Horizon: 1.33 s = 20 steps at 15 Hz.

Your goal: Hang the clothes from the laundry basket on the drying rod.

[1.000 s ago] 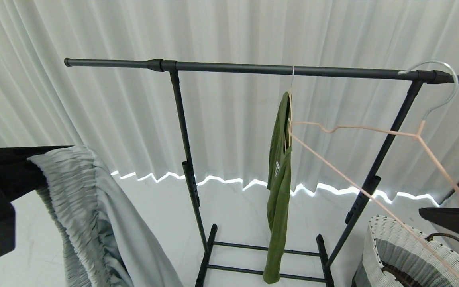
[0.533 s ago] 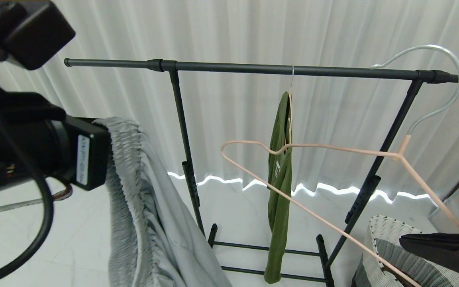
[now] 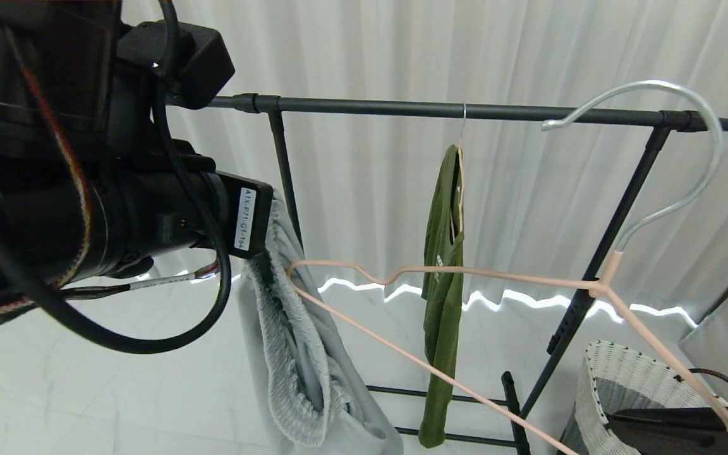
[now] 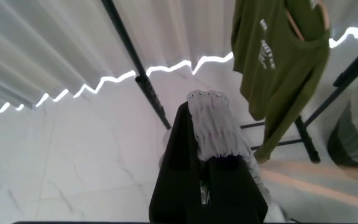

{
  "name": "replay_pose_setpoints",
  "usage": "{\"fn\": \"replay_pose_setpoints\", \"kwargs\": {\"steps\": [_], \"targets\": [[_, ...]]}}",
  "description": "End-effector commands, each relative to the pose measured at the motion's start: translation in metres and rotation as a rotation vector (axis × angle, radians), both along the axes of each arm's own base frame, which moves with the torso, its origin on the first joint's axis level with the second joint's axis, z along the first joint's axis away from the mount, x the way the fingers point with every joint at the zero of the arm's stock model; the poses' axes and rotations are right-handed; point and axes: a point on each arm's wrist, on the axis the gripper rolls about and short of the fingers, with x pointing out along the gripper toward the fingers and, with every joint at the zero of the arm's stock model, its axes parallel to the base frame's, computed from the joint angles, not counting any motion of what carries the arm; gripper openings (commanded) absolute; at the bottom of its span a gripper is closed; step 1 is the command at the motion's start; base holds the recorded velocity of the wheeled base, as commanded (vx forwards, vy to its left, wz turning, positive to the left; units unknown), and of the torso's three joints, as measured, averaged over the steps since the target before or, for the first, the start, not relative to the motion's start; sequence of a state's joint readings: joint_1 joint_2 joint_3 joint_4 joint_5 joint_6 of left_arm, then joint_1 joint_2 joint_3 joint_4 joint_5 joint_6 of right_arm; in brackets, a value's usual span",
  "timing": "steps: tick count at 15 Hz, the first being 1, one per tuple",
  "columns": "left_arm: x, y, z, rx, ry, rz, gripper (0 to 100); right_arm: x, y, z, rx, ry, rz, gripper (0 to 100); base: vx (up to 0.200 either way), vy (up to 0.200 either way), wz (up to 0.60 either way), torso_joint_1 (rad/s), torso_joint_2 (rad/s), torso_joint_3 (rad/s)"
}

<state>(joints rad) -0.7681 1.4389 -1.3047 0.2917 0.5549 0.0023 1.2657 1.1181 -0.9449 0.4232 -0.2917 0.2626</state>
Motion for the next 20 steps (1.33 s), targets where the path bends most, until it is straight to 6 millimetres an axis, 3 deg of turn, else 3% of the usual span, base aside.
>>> {"fn": "replay_pose_setpoints", "kwargs": {"steps": [1,11,15,20], "targets": [[0.007,-0.001,-0.003,0.014,0.007,0.028,0,-0.003,0.002,0.000,0.001,0.002,0.025,0,0.000,0.000,0.00,0.000,0.00,0.000],[0.008,-0.003,-0.001,0.005,-0.018,0.039,0,-0.002,0.015,-0.002,0.007,-0.001,0.039,0,0.000,0.000,0.00,0.000,0.00,0.000],[0.008,-0.003,-0.001,0.012,-0.023,0.049,0,0.016,0.023,-0.004,0.004,0.002,-0.065,0,0.000,0.000,0.00,0.000,0.00,0.000],[0.010,-0.011,-0.004,0.019,-0.018,0.050,0,0.039,0.051,0.005,0.094,0.039,-0.170,0,0.000,0.000,0.00,0.000,0.00,0.000]]}}
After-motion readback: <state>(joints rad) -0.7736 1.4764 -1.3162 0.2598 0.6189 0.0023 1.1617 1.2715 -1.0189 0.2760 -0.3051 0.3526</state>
